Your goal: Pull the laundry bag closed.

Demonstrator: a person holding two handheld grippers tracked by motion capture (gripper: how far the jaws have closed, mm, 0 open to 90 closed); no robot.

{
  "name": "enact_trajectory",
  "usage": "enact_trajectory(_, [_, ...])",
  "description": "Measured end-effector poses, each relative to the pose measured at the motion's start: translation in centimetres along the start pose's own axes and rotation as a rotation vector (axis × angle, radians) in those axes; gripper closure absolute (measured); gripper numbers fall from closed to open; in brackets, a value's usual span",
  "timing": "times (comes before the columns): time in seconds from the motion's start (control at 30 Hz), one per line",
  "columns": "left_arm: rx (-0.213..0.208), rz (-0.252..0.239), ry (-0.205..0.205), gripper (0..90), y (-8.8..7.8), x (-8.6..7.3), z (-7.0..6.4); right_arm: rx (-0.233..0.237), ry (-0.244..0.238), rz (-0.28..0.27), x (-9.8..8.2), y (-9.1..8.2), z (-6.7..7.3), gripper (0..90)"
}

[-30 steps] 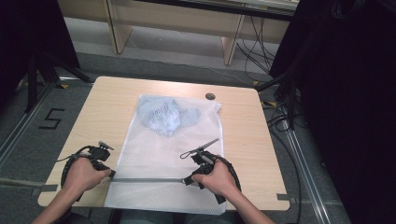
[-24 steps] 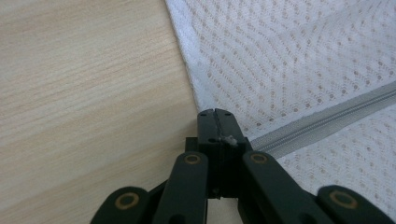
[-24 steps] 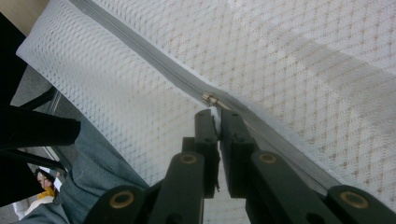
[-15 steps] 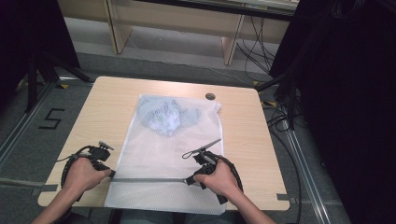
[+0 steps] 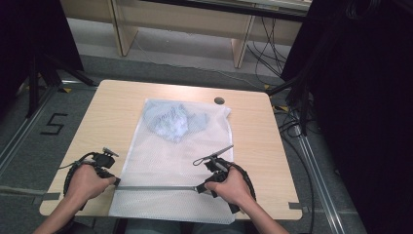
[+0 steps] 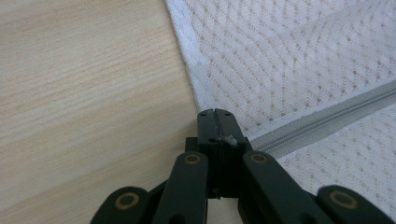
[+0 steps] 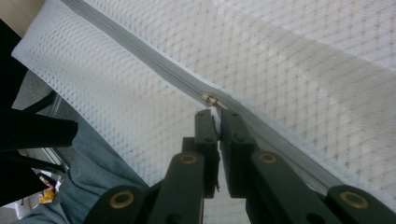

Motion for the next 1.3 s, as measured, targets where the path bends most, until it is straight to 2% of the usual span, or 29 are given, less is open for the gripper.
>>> enact_trajectory(0.03, [0.0,0.0,0.0,89.8,0.0,0.0,0.0,0.0,-0.017,-0.004,-0.1,-0.1,-0.3,86.8])
enact_trajectory(0.1, [0.0,0.0,0.0,89.8,0.0,0.0,0.0,0.006,0.002,-0.006,-0.1,-0.1,-0.2,86.8])
enact_trajectory(0.13, [0.001,0.0,0.0,89.8,0.0,0.0,0.0,-0.006,-0.013,0.001,-0.2,-0.4,-0.5,86.8])
enact_trajectory(0.2, [0.001,0.001,0.001,89.8,0.0,0.0,0.0,0.0,-0.019,-0.003,-0.3,-0.4,-0.8,86.8])
enact_trajectory(0.3, [0.001,0.002,0.002,89.8,0.0,0.0,0.0,-0.001,0.002,-0.008,-0.4,-0.6,-0.7,86.8])
enact_trajectory(0.43, [0.001,0.001,0.001,89.8,0.0,0.0,0.0,0.0,-0.008,-0.009,-0.4,-0.6,-0.8,86.8])
enact_trajectory(0.53, [0.001,0.002,0.002,89.8,0.0,0.0,0.0,0.006,0.017,-0.009,-0.4,-0.6,-0.7,86.8])
enact_trajectory(0.57, [0.001,0.001,0.002,89.8,0.0,0.0,0.0,0.002,-0.016,-0.012,-0.4,-0.7,-1.1,86.8])
enact_trajectory(0.6, [0.001,0.001,0.002,89.8,0.0,0.0,0.0,0.002,-0.016,-0.012,-0.4,-0.7,-1.1,86.8])
enact_trajectory(0.67, [0.001,0.002,0.002,89.8,0.0,0.0,0.0,0.006,0.005,-0.016,-0.5,-0.9,-1.0,86.8])
enact_trajectory(0.8, [0.002,0.002,0.002,89.8,0.0,0.0,-0.1,0.002,-0.008,-0.016,-0.6,-1.0,-1.3,86.8])
enact_trajectory(0.9, [0.007,0.009,0.009,89.8,0.0,0.0,0.0,-0.001,0.014,-0.012,-0.8,-1.2,-1.4,86.8])
enact_trajectory(1.0, [0.007,0.005,0.004,89.8,0.0,0.0,0.0,0.007,0.013,-0.021,-0.8,-1.2,-1.4,86.8])
enact_trajectory(1.07, [0.007,0.0,-0.005,89.8,0.0,0.0,-0.1,-0.005,0.007,-0.02,-0.9,-1.3,-1.7,86.8])
enact_trajectory(1.2, [0.007,0.003,-0.001,89.8,0.0,0.0,-0.1,-0.001,0.013,-0.029,-0.9,-1.5,-1.8,86.8])
enact_trajectory(1.23, [0.008,0.009,0.011,89.8,0.0,0.0,0.0,-0.002,0.006,-0.028,-0.9,-1.5,-1.9,86.8])
enact_trajectory(1.27, [0.008,-0.001,-0.008,89.8,0.0,0.0,-0.1,-0.006,0.011,-0.025,-1.0,-1.6,-1.9,86.8])
enact_trajectory(1.3, [0.008,0.0,-0.006,89.8,0.0,0.0,-0.1,-0.006,0.011,-0.025,-1.0,-1.6,-1.9,86.8])
Point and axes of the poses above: each handheld gripper's, and its own axes: y roughly forward along the jaws, x roughly out of its top, z roughly to its left, the point moved 5 cm from there along y, roughly forward along the jaws, and after that the axes turned 11 degrees about x, right-handed, at the moved point
